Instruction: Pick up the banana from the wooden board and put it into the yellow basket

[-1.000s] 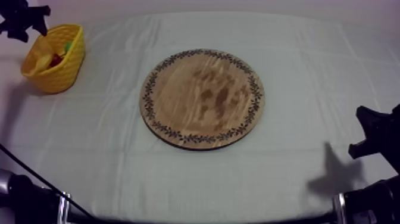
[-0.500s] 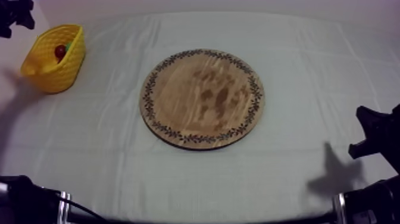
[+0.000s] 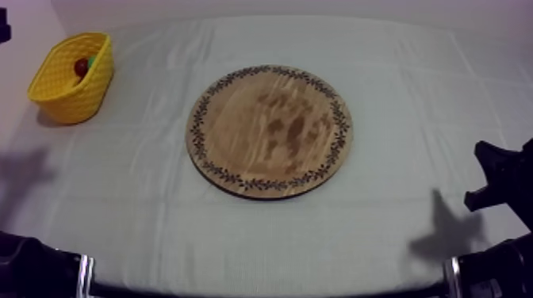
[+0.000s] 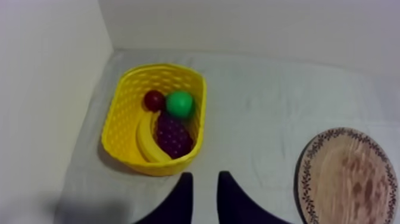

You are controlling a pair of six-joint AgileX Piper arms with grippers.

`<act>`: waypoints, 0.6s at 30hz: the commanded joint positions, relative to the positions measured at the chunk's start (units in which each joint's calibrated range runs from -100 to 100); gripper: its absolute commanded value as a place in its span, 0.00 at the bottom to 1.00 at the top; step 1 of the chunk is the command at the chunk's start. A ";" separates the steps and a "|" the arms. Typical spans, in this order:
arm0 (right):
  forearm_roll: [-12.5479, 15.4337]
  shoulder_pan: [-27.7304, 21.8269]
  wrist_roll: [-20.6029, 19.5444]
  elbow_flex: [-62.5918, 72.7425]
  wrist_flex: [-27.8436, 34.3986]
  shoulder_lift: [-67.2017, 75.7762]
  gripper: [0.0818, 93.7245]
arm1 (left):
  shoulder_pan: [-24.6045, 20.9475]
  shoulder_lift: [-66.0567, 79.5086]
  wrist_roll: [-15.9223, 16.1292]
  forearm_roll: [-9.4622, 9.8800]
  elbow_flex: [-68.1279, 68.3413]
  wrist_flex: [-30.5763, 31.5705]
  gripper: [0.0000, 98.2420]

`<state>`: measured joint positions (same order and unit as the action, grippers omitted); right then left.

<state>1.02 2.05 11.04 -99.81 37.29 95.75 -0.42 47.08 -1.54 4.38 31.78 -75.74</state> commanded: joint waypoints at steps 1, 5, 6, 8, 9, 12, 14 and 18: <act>-0.01 0.01 0.02 0.03 -0.04 0.00 0.00 | 0.00 9.41 -0.08 -0.18 7.25 3.80 0.06; -0.01 0.01 0.02 0.03 -0.04 0.00 0.00 | -0.12 17.60 0.10 -1.54 17.47 9.66 0.02; -0.01 0.01 0.02 0.03 -0.04 0.00 0.00 | -0.14 19.61 0.13 -1.96 20.31 11.24 0.01; -0.01 0.01 0.03 0.03 -0.04 0.00 0.00 | -0.17 23.56 0.02 -2.77 25.85 14.31 0.01; -0.01 0.01 0.02 0.03 -0.04 0.00 0.00 | -0.18 25.44 -0.17 -3.07 28.49 15.73 0.00; -0.01 0.01 -0.01 0.03 -0.04 0.00 0.00 | -0.19 30.60 -0.42 -3.86 35.60 19.64 0.00; -0.01 0.01 0.00 0.03 -0.04 0.00 0.00 | -0.22 33.56 -0.55 -4.23 39.92 21.90 0.00; -0.01 0.01 0.02 0.03 -0.04 0.00 0.00 | -0.45 38.46 -0.56 -4.81 47.85 26.53 0.00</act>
<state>1.02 2.05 11.06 -99.81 37.23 95.75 -0.86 82.57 -2.08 -0.41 72.86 -50.91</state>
